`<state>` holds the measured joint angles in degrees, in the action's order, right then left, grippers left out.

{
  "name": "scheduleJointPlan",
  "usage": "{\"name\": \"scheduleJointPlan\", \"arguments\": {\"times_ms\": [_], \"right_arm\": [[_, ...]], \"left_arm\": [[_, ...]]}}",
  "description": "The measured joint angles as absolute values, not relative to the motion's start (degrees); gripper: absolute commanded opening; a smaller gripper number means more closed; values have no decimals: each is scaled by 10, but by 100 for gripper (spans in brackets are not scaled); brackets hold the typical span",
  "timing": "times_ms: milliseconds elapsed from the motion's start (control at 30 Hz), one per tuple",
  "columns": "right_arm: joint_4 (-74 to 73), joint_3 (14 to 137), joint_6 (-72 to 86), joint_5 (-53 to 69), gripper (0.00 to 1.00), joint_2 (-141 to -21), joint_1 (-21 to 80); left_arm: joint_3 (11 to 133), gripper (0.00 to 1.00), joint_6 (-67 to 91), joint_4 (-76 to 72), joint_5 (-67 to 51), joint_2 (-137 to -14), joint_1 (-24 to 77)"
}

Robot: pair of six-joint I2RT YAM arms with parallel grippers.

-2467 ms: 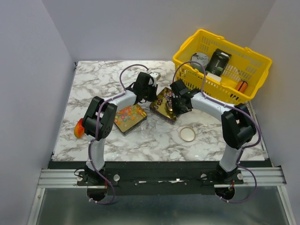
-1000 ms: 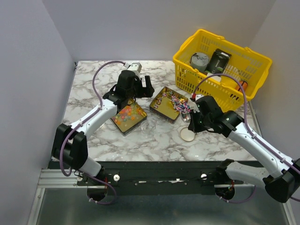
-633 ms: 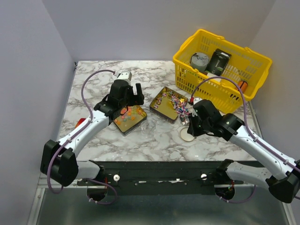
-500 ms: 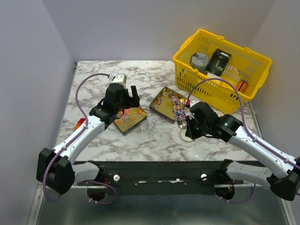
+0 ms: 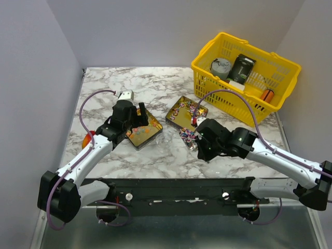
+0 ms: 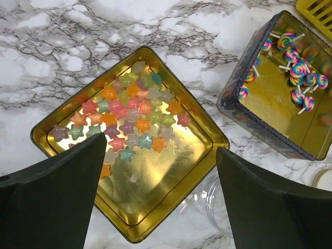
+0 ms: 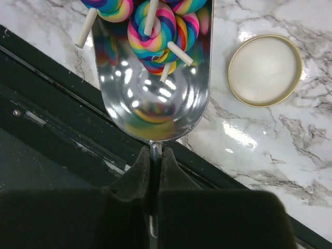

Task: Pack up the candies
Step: Scoop the fake candies from the storage box, then place the fake candies in the packing bottle.

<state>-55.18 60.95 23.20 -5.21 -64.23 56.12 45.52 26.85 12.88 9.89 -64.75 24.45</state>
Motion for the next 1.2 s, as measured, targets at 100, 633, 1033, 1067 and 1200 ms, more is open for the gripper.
{"name": "scheduleJointPlan", "arguments": {"times_ms": [100,633,1033,1067,1200], "right_arm": [[-552,616,243,-53,1,-664,584],[-539,680,261,-23,1,-785,623],[-564,776,265,23,1,-875,623],[-566,781,266,27,1,-883,623],[-575,783,272,38,1,-910,623]], "left_arm": [[453,99,268,131,100,-642,240],[422,99,272,162,88,-604,206],[422,99,271,162,79,-601,203],[422,99,271,162,79,-601,203],[422,99,271,162,78,-601,202]]}}
